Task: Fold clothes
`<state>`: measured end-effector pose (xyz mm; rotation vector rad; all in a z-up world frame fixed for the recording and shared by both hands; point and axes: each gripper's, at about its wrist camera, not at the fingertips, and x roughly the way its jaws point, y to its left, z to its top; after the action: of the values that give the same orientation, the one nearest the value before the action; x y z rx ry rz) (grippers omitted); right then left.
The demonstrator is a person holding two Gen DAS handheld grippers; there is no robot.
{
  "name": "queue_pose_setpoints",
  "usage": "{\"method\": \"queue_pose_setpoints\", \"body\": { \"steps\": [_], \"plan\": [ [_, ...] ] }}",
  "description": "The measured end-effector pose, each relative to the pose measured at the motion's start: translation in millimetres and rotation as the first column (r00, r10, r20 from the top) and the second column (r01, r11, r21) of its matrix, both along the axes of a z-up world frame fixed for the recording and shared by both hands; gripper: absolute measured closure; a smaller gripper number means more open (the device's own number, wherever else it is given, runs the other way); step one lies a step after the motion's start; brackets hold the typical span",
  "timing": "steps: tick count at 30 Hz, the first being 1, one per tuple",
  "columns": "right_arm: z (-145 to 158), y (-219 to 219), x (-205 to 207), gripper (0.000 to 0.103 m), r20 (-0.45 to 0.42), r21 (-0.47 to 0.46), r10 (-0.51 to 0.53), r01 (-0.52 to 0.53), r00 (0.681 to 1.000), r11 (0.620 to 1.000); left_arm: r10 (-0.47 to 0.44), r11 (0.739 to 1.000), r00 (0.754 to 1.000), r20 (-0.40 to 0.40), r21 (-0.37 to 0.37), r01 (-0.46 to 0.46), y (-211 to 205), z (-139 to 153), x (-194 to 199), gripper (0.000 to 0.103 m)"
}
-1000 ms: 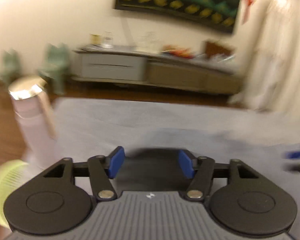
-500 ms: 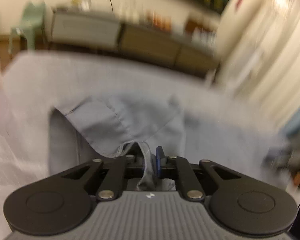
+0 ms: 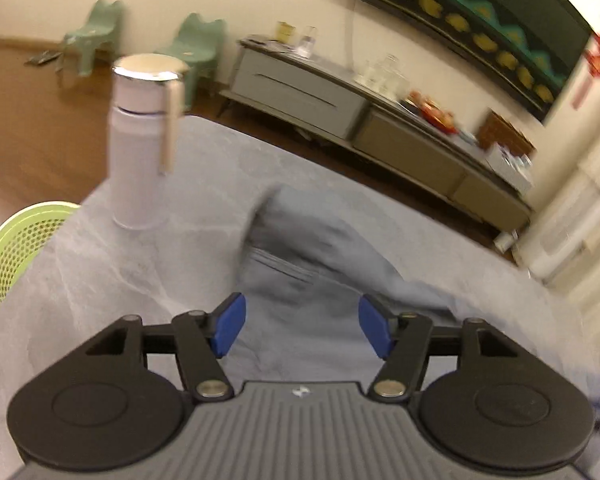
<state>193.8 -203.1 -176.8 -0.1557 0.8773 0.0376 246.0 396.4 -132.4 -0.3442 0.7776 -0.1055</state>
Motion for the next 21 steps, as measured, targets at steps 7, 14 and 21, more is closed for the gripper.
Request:
{"method": "queue_pose_setpoints", "body": {
  "steps": [7,14,21],
  "plan": [
    [21.0,17.0,-25.0,0.028,0.083,0.009,0.063,-0.064,0.995,0.998,-0.127,0.874,0.991,0.051,0.479,0.087,-70.5,2.9,-17.8,0.037],
    [56.2,54.3,-28.5,0.028,0.236,-0.021,0.172,-0.172,0.956,0.985,-0.338,0.647,0.941,-0.019,0.722,0.247,-97.0,1.8,-5.7,0.014],
    [95.0,257.7,32.7,0.015,0.331,-0.151,0.629,-0.618,0.704,0.771,-0.167,0.973,0.978,0.126,0.181,0.143,-13.0,-5.0,-8.6,0.014]
  ]
}}
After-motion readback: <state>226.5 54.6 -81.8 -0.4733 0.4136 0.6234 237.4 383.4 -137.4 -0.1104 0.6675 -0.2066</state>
